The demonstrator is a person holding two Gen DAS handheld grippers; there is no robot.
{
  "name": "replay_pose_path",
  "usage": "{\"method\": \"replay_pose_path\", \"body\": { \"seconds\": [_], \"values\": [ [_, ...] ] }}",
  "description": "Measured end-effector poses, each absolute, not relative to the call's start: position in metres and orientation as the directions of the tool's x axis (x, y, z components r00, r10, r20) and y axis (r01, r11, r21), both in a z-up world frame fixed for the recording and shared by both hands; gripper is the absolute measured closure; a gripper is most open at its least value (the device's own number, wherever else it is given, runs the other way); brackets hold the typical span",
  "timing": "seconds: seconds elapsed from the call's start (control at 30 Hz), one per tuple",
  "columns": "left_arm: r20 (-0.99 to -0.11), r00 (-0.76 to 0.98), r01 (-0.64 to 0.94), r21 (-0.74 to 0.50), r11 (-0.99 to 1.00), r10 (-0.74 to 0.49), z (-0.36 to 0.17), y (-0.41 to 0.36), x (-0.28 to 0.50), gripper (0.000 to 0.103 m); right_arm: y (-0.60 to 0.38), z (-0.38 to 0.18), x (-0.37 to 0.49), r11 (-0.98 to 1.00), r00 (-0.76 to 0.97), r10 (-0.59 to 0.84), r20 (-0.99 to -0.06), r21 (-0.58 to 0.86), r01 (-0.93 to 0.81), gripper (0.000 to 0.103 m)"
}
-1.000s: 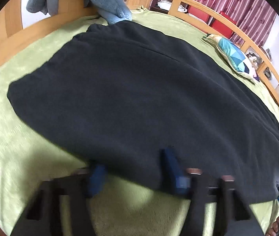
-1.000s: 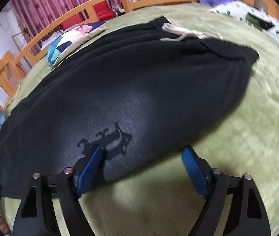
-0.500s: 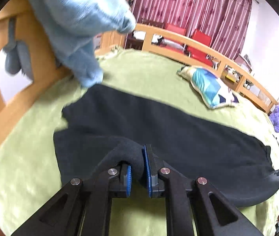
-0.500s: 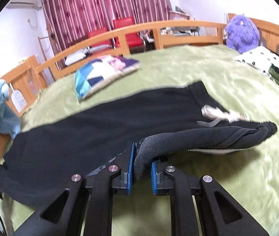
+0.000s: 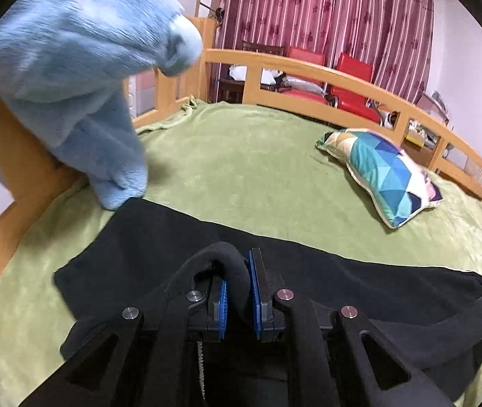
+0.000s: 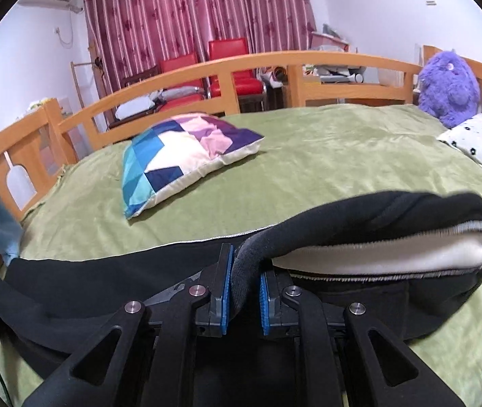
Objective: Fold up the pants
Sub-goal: 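Lift the held leg with both tools and fold it over the other leg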
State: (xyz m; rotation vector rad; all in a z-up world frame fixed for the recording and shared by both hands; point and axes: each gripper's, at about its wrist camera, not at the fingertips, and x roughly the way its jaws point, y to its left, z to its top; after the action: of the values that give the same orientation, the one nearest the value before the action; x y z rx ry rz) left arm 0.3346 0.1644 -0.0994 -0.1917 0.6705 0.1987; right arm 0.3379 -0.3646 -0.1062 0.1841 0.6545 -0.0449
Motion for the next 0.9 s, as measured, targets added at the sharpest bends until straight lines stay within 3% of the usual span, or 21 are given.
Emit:
{"method": "replay_pose_path", "body": {
  "seconds": [0.13, 0.23, 0.3, 0.37, 0.4, 0.43, 0.47, 0.57, 0.77, 0.9],
  "values": [
    [-0.659, 0.739, -0.241, -0.066, 0.968, 0.139, -0.122, 0.154, 0.358, 0.091, -0.359, -0.137, 0.367, 0.984, 0.752, -0.006, -0.659, 0.13, 0.122, 0.086],
    [-0.683, 0.715, -0.242, -0.042, 0.969, 0.149, -0.131, 0.148, 0.365, 0.087, -0.358, -0.157, 0.377, 0.982, 0.702, 0.007, -0.712, 0.139, 0.131, 0.067],
    [-0.705, 0.694, -0.238, -0.03, 0.971, 0.148, -0.131, 0.145, 0.363, 0.079, -0.356, -0.163, 0.375, 0.982, 0.684, 0.04, -0.728, 0.156, 0.108, 0.063],
    [-0.709, 0.694, -0.216, -0.041, 0.976, 0.124, -0.124, 0.142, 0.352, 0.06, -0.351, -0.159, 0.362, 0.987, 0.684, 0.025, -0.729, 0.127, 0.099, 0.052],
    [-0.703, 0.702, -0.206, -0.047, 0.977, 0.114, -0.12, 0.141, 0.343, 0.053, -0.349, -0.156, 0.354, 0.989, 0.687, 0.011, -0.727, 0.11, 0.101, 0.042],
    [-0.696, 0.709, -0.204, -0.047, 0.978, 0.114, -0.116, 0.141, 0.337, 0.038, -0.347, -0.151, 0.343, 0.99, 0.695, -0.002, -0.719, 0.094, 0.1, 0.038],
    [-0.681, 0.722, -0.201, -0.045, 0.978, 0.117, -0.11, 0.139, 0.325, 0.03, -0.347, -0.147, 0.332, 0.991, 0.705, -0.011, -0.709, 0.086, 0.102, 0.037],
    [-0.654, 0.745, -0.191, -0.017, 0.981, 0.133, -0.099, 0.133, 0.291, 0.027, -0.353, -0.14, 0.303, 0.99, 0.705, -0.035, -0.708, 0.07, 0.119, 0.032],
    [-0.718, 0.69, -0.187, -0.05, 0.981, 0.094, -0.123, 0.132, 0.237, 0.027, -0.385, -0.163, 0.255, 0.976, 0.655, -0.052, -0.754, 0.099, 0.192, 0.029],
    [-0.765, 0.644, -0.173, -0.163, 0.971, -0.014, -0.158, 0.132, 0.219, 0.027, -0.406, -0.191, 0.241, 0.961, 0.619, -0.027, -0.785, 0.149, 0.231, 0.029]
  ]
}}
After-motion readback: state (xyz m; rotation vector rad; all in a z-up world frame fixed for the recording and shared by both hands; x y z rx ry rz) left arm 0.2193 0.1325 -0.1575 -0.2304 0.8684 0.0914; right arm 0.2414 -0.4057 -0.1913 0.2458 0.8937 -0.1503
